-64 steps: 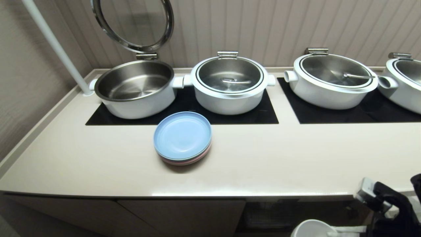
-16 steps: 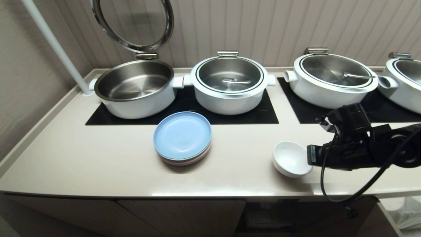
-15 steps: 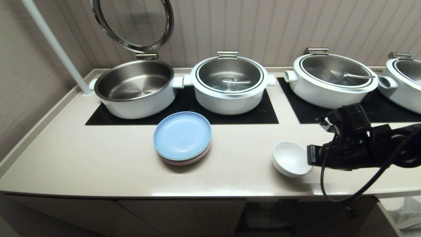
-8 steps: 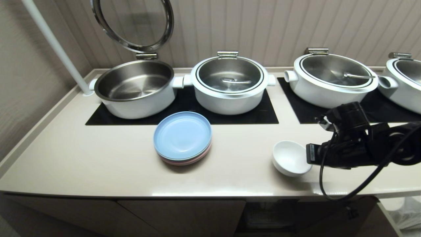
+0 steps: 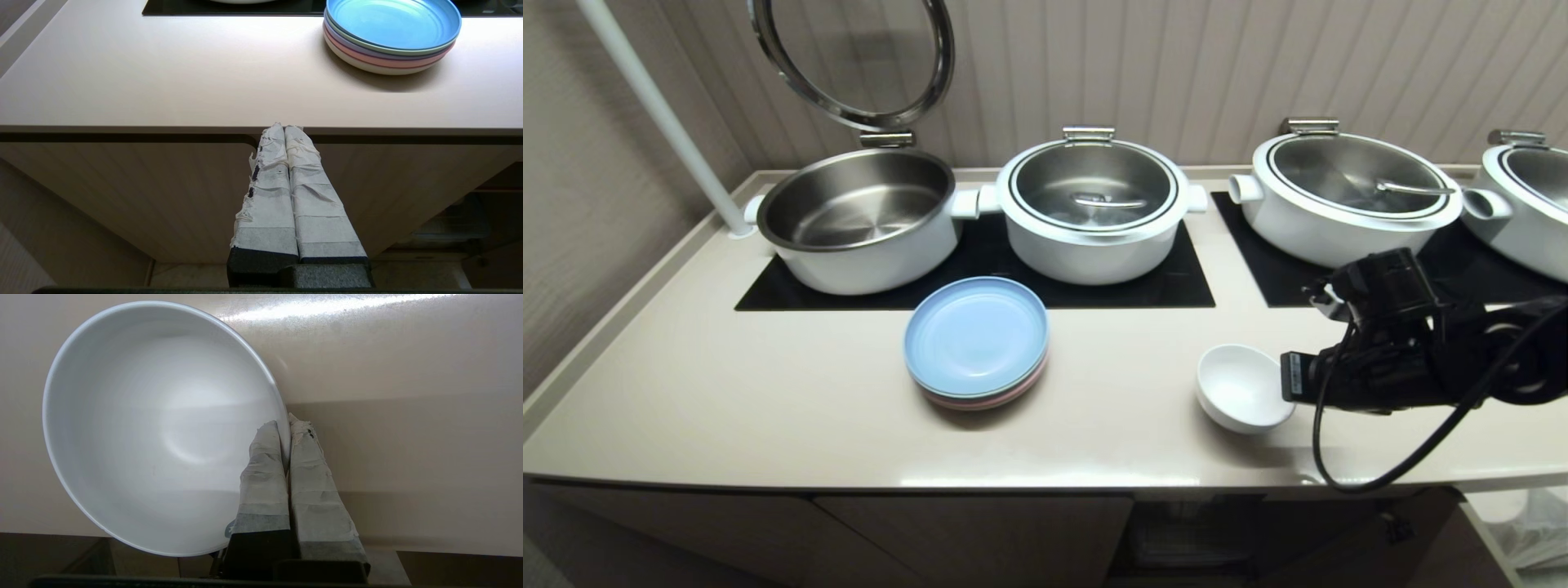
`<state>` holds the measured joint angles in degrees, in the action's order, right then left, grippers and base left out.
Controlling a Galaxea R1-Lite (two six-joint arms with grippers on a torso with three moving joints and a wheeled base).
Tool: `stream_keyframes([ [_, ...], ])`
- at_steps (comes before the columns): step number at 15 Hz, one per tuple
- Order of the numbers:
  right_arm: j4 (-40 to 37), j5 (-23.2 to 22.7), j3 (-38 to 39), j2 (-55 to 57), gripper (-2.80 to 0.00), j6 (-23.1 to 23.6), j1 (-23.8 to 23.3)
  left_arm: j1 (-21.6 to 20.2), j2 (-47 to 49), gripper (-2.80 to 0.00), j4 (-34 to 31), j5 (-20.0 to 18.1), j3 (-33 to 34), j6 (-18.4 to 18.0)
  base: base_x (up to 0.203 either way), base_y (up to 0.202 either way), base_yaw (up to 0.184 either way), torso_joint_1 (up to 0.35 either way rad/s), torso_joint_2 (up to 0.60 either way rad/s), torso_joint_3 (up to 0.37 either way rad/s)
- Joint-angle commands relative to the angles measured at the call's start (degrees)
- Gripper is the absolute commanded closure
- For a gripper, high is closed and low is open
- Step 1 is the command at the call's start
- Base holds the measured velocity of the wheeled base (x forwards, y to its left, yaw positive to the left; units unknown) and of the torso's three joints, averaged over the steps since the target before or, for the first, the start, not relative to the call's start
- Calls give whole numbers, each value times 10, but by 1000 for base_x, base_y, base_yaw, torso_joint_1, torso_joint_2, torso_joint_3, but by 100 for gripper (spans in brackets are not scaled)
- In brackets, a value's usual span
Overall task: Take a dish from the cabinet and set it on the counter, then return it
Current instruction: Place it on the table
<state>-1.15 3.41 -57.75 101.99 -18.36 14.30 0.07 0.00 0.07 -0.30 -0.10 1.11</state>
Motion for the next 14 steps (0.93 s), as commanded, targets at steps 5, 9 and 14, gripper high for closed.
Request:
stream_keyframes([
  [5,1,0,11,-2,0,0,1,-1,0,0,0,0,0,0,0,0,0,0,0,0],
  [9,1,-1,11,-3,0,1,1,0,0,0,0,0,0,0,0,0,0,0,0,0],
  [14,3,-1,8,-1,-280,2,4,0,0,0,0,0,0,0,0,0,0,0,0,0],
])
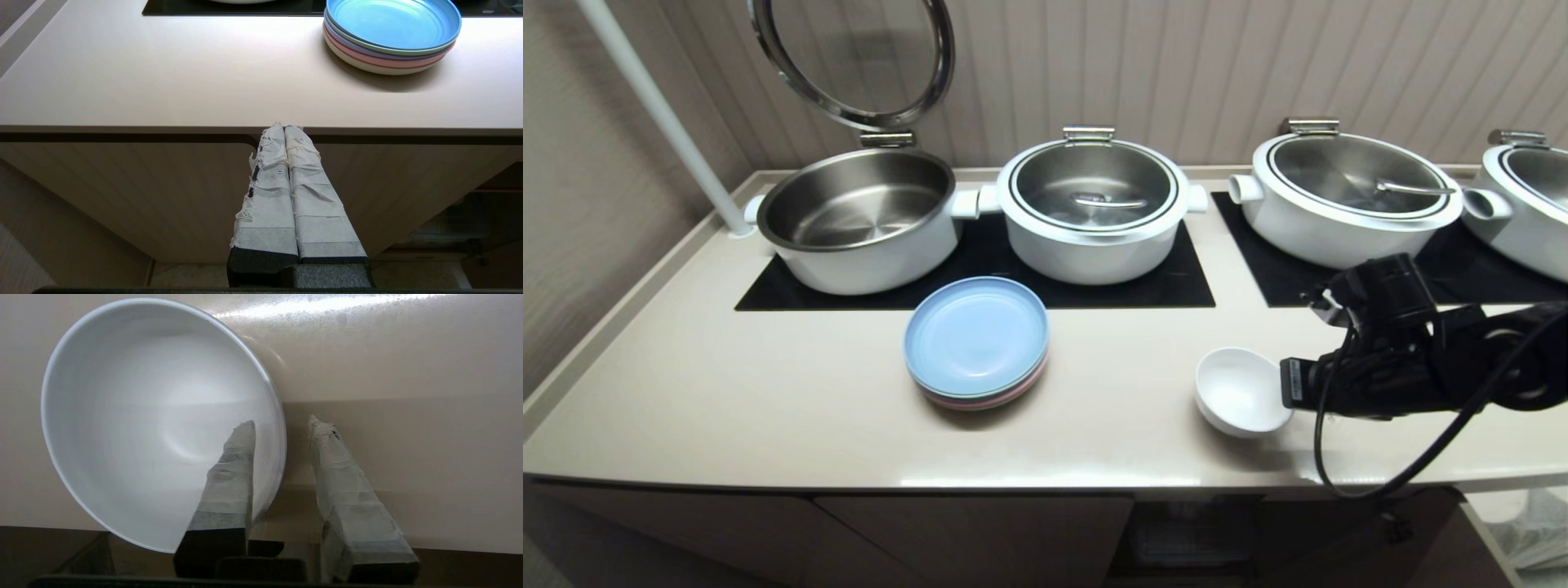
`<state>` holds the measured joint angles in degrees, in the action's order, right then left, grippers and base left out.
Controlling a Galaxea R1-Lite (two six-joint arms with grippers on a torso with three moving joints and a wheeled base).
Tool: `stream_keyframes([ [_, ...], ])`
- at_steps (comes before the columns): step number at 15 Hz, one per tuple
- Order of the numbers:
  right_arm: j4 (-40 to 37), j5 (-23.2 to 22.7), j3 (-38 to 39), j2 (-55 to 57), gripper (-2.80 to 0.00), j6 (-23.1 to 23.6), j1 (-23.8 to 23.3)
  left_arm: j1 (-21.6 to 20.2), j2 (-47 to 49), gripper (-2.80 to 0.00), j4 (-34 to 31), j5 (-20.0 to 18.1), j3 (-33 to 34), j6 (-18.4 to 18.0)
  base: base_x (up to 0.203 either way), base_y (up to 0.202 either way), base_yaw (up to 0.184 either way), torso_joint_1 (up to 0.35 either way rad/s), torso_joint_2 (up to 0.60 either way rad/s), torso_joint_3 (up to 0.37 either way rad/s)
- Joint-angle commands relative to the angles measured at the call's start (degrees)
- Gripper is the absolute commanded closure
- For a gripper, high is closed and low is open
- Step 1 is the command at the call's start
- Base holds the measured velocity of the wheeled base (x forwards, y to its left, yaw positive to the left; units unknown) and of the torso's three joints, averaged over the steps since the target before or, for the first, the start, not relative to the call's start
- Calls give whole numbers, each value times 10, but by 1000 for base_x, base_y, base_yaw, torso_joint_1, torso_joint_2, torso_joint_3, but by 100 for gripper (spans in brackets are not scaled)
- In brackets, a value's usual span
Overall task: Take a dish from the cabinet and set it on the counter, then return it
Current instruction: Place it on the table
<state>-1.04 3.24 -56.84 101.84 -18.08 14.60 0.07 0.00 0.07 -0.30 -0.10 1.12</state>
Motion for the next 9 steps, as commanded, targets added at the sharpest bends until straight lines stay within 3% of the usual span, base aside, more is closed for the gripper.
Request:
stream_keyframes([
  [1,2,1,-2,0,-280,-1,1,-1,0,0,0,0,0,0,0,0,0,0,0,0],
  [9,9,3,-2,-3,-280,3,5,-1,0,0,0,0,0,0,0,0,0,0,0,0],
])
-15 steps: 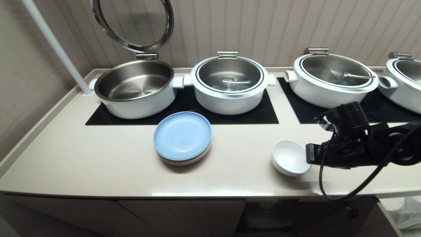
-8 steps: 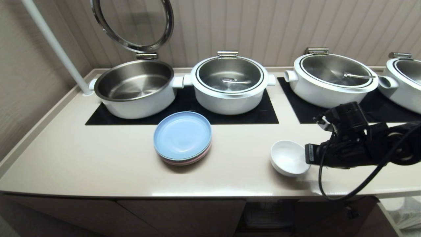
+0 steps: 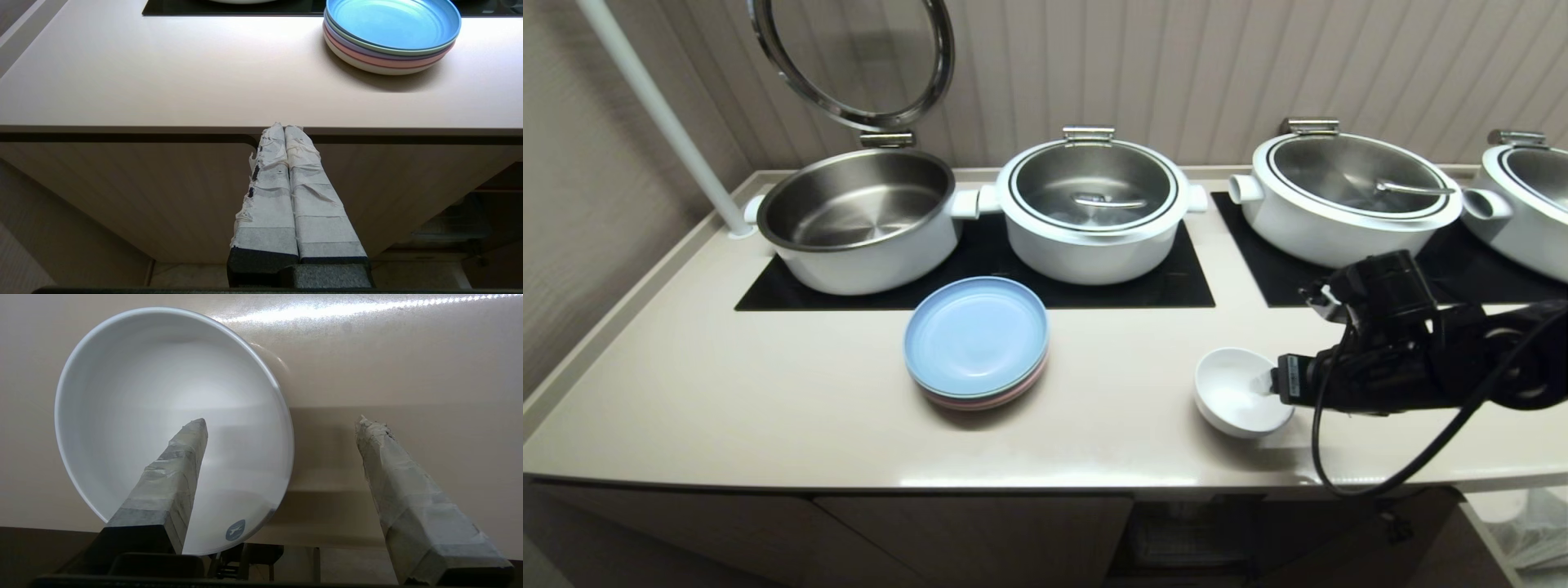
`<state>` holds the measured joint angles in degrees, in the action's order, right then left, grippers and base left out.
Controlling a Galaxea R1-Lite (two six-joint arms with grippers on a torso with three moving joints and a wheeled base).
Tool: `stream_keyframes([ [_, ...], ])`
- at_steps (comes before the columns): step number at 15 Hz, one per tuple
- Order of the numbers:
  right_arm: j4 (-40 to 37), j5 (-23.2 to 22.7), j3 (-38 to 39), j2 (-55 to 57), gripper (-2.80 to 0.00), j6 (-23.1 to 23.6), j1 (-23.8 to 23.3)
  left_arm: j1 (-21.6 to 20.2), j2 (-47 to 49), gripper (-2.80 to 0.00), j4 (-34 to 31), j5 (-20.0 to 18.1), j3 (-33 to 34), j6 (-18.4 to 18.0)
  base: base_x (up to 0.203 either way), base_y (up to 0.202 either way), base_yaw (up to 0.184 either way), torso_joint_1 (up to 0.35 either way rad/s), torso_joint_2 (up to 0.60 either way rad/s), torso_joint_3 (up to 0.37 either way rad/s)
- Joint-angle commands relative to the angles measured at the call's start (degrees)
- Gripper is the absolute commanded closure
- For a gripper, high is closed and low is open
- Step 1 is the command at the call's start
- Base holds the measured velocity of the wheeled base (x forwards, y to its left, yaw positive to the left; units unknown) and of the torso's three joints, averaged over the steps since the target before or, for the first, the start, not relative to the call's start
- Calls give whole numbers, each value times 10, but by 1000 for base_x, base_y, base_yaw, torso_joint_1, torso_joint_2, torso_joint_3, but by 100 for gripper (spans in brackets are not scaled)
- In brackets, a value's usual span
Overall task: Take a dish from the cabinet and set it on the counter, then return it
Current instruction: Place it on the table
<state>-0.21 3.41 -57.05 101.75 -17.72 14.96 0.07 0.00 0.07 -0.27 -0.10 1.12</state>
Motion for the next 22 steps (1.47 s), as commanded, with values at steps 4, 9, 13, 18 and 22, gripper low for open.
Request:
stream_keyframes([
  [4,0,2,3,-16,-280,1,8,0,0,0,0,0,0,0,0,0,0,0,0,0],
  [9,-4,2,10,-40,-280,37,11,0,0,0,0,0,0,0,0,0,0,0,0,0],
  [13,-1,2,18,-61,0,59,13,-1,0,0,0,0,0,0,0,0,0,0,0,0],
  [18,1,1,55,-108,0,82,18,0,0,0,0,0,0,0,0,0,0,0,0,0],
  [22,4,6,75,-148,0,94,22,0,0,0,0,0,0,0,0,0,0,0,0,0],
])
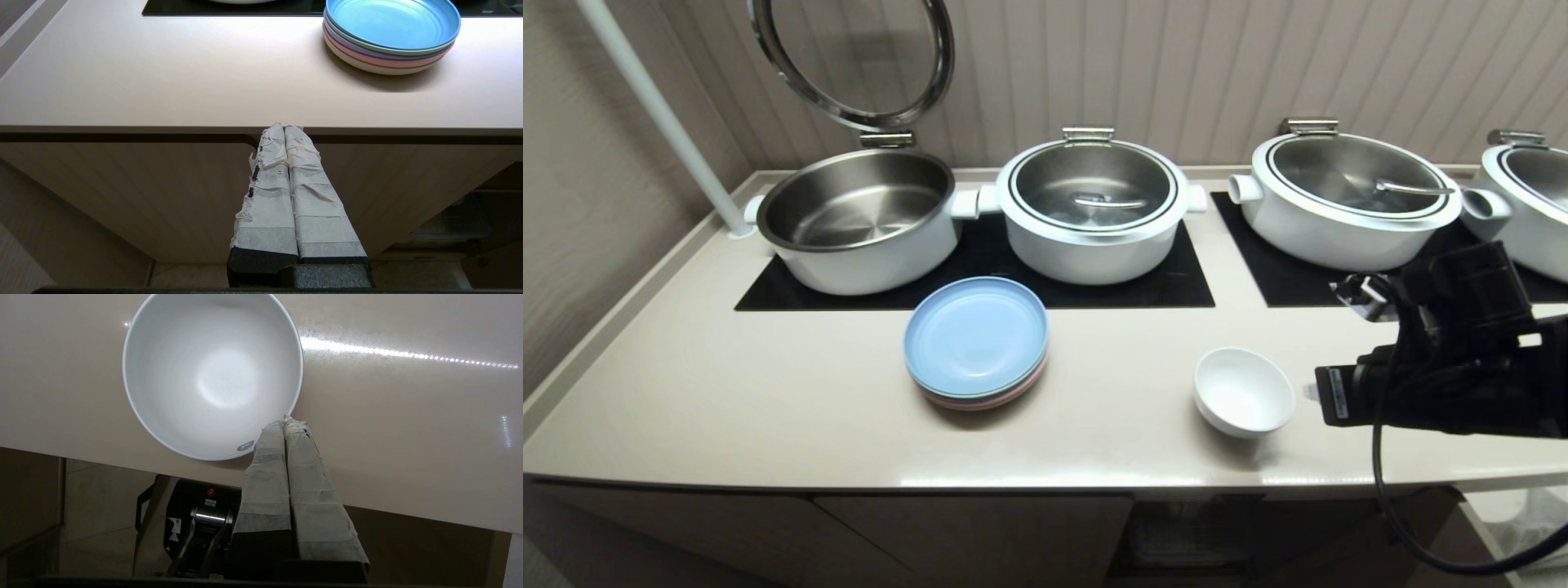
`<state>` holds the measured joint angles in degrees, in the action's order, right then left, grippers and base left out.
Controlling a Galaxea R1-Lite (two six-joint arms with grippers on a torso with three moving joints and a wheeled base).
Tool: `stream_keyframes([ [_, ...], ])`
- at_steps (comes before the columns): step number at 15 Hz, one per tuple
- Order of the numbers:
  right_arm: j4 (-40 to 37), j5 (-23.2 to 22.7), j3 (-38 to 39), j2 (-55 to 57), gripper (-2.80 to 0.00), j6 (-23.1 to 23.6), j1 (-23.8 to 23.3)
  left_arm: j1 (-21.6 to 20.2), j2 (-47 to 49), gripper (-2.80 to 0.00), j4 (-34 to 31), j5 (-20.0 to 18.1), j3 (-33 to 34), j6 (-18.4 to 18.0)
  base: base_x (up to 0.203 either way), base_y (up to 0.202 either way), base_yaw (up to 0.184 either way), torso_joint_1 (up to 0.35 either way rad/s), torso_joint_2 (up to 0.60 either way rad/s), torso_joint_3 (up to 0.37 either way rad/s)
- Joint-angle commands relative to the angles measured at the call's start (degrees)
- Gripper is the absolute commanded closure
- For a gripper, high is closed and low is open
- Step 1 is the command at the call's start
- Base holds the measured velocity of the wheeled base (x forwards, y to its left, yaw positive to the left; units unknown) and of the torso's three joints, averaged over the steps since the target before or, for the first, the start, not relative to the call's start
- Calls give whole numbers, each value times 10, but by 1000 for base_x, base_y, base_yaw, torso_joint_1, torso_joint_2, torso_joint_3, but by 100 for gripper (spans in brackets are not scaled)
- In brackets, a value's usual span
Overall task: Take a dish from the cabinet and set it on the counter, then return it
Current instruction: Place it on the table, then pick up the bowl from the table
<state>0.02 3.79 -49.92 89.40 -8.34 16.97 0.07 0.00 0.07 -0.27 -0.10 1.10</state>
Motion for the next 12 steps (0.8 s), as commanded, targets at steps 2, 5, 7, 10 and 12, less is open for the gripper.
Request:
stream_keyframes([
  [2,19,24,4,-37,0,5,4,0,0,0,0,0,0,0,0,0,0,0,0,0],
  [5,65,70,18,-40,0,5,8,0,0,0,0,0,0,0,0,0,0,0,0,0],
  [7,102,79,41,-48,0,4,7,0,0,0,0,-1,0,0,0,0,0,0,0,0],
  [10,159,95,84,-62,0,4,6,0,0,0,0,0,0,0,0,0,0,0,0,0],
  [12,178,97,91,-75,0,4,4,0,0,0,0,0,0,0,0,0,0,0,0,0],
])
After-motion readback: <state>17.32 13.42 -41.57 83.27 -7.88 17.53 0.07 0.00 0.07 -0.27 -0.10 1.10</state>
